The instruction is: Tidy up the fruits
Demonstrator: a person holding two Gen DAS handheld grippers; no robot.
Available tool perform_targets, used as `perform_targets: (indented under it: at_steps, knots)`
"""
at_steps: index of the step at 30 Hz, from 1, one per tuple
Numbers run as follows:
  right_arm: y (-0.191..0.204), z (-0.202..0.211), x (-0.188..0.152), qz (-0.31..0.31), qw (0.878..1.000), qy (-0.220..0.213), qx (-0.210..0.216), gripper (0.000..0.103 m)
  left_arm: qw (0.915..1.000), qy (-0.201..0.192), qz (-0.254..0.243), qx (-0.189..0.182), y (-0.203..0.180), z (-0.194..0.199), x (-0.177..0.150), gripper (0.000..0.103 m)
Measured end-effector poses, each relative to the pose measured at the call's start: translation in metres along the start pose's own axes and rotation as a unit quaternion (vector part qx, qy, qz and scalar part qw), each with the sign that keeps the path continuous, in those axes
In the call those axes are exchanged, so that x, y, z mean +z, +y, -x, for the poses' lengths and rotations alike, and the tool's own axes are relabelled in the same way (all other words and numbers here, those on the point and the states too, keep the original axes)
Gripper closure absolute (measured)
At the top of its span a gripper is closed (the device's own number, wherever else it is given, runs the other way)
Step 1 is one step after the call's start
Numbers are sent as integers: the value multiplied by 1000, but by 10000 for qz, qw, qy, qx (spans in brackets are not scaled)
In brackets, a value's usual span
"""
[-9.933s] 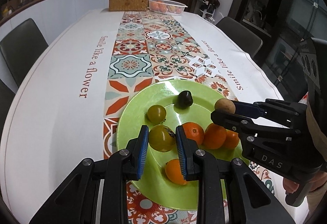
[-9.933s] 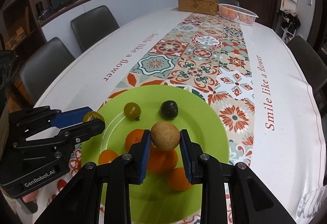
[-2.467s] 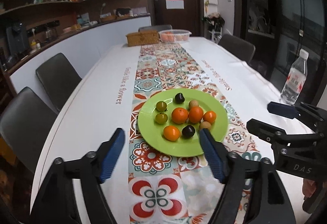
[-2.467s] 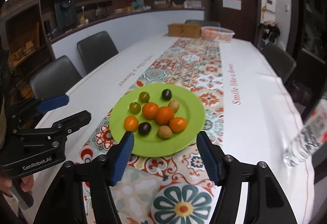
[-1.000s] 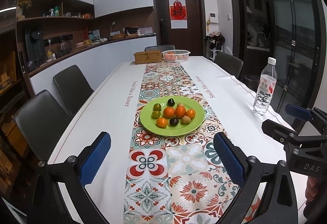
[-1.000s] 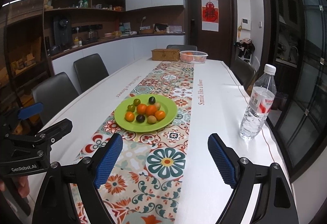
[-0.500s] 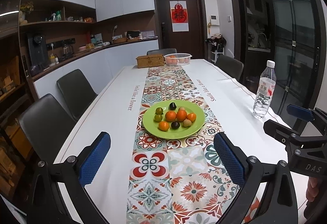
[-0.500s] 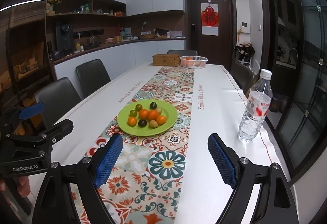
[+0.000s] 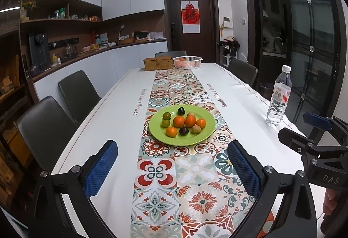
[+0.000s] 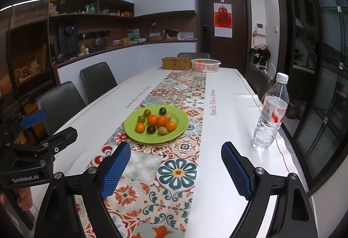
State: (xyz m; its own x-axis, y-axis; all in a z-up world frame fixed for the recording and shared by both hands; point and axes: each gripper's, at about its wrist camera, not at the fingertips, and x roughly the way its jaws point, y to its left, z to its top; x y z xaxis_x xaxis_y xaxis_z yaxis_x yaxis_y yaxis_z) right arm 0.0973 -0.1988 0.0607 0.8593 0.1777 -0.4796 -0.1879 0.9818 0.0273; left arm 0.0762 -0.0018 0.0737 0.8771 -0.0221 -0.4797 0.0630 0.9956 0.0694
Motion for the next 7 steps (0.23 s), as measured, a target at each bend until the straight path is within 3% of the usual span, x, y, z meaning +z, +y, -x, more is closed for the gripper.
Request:
perform_targets:
  at_steps: [7]
  knots:
    - [1,0,-3,17,10000,38,-13,17,10000,7,41,37,2,0,-3,0]
